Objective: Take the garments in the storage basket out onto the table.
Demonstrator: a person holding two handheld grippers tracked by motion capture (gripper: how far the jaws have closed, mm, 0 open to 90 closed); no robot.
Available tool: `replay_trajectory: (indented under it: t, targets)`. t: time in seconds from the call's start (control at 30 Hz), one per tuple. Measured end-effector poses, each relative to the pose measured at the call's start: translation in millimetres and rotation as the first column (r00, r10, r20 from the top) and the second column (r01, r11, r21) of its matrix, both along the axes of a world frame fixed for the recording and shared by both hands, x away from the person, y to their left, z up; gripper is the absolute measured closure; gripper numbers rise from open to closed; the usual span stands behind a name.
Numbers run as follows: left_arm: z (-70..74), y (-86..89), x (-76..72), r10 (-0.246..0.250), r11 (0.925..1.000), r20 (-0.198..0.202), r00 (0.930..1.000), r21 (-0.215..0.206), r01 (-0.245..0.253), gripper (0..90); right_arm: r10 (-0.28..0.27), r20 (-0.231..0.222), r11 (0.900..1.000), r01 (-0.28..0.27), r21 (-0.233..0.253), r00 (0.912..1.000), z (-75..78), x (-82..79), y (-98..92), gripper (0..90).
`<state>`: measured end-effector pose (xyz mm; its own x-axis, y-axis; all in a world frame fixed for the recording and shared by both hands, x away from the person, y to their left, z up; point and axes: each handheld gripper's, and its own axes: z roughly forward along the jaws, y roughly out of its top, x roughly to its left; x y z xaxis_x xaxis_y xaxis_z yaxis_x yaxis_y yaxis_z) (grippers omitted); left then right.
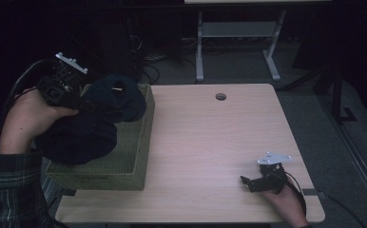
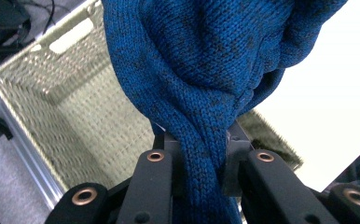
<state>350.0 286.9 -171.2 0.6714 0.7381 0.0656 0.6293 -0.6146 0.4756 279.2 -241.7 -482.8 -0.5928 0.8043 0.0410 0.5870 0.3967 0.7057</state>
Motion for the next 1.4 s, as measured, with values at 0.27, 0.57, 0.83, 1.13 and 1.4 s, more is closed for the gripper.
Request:
replay_trajectory:
  t: [0.27,0.57,0.83,1.13,1.4]
  targets:
    - [7.4,-14.6,1.2,-0.031,0.9995,0.012,0.9994,0.0,0.031,77.5,0.0,0.0,1.0,0.0,0.0,1.0,0.0,0.0,0.0,2.9]
    - [14.5,-35.3,3.5,-0.067,0.9977,0.025,0.9975,-0.012,0.067,77.5,0.0,0.0,1.0,0.0,0.0,1.0,0.0,0.0,0.0,2.9]
    - [16.6,-56.7,6.1,-0.1,0.9947,0.029,0.9946,-0.022,0.101,77.5,0.0,0.0,1.0,0.0,0.0,1.0,0.0,0.0,0.0,2.9]
    - [16.9,-83.8,9.6,-0.145,0.9884,0.03,0.989,-0.043,0.146,77.6,0.0,0.001,1.0,0.0,0.001,1.0,0.0,0.0,0.0,2.9]
    - [11.9,-112.3,14.6,-0.184,0.9813,0.018,0.9828,-0.055,0.185,77.5,0.0,0.0,1.0,0.0,0.0,1.0,0.0,0.0,0.0,2.9]
